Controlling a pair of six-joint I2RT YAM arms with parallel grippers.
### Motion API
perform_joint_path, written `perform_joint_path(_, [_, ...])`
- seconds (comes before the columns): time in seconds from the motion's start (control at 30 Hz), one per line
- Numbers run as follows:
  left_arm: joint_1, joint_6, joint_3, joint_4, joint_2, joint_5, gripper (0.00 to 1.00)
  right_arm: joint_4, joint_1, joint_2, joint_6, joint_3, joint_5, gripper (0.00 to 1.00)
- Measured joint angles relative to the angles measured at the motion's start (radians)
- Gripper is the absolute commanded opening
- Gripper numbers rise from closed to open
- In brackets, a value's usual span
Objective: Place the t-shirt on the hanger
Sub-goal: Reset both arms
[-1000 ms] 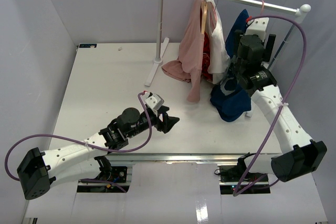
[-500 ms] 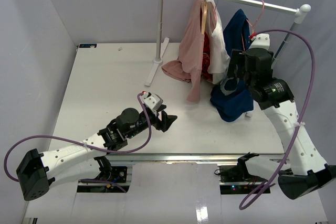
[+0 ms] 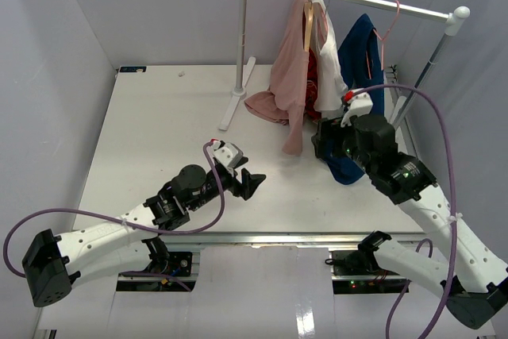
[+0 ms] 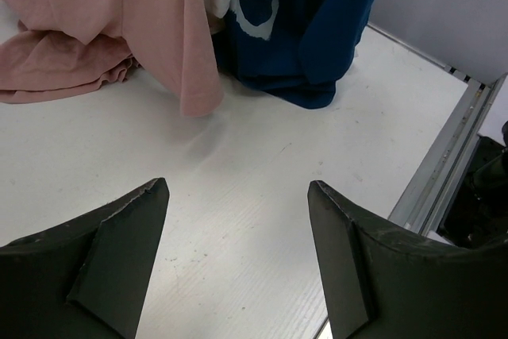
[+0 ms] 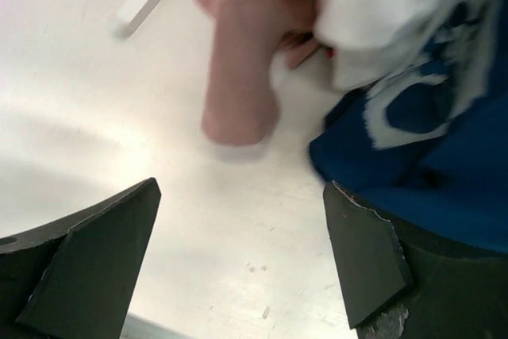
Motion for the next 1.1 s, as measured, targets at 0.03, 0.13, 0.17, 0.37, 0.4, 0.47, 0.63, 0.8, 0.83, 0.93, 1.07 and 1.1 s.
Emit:
perform_joint_path(0.03, [0.0,0.001,-0.004,0.003,-0.008,0.002,0.98,0.015,0.023,-0.008,0.001,-0.037,-0.015,0.9])
perform_joint_path(0.13, [0.0,0.003,-0.012,0.009,-0.032,0.017,0.98,0.087,0.081,-0.058,0.001,-0.155,-0.059,0.9])
perform_joint_path(0.17, [0.0,0.001,-0.012,0.014,-0.038,0.025,0.98,0.124,0.092,-0.091,0.001,-0.202,-0.077,0.9])
perform_joint_path(0.37, [-0.003,0.001,-0.029,0.038,-0.075,0.057,0.98,0.262,0.101,-0.25,0.0,-0.366,-0.154,0.9])
perform_joint_path(0.4, [-0.003,0.0,-0.034,0.039,-0.082,0.061,0.98,0.284,0.101,-0.271,0.0,-0.388,-0.169,0.9])
perform_joint_path(0.47, [-0.004,0.0,-0.051,0.048,-0.105,0.078,0.98,0.306,0.101,-0.31,-0.003,-0.421,-0.19,0.9])
perform_joint_path(0.63, [-0.009,-0.001,-0.075,0.074,-0.162,0.108,0.98,0.352,0.101,-0.374,-0.01,-0.462,-0.216,0.9])
perform_joint_path(0.8, [-0.01,0.0,-0.085,0.105,-0.208,0.111,0.98,0.376,0.101,-0.387,-0.014,-0.469,-0.238,0.9])
perform_joint_path(0.83, [-0.01,0.0,-0.09,0.109,-0.217,0.111,0.98,0.376,0.101,-0.386,-0.016,-0.469,-0.243,0.9])
perform_joint_path(0.93, [-0.011,0.0,-0.106,0.116,-0.238,0.111,0.98,0.376,0.101,-0.383,-0.018,-0.469,-0.256,0.9])
perform_joint_path(1.07, [-0.014,0.0,-0.115,0.12,-0.254,0.111,0.98,0.377,0.101,-0.386,-0.021,-0.469,-0.262,0.9])
perform_joint_path(1.1, [-0.016,0.0,-0.115,0.123,-0.255,0.111,0.98,0.377,0.101,-0.389,-0.021,-0.469,-0.262,0.9])
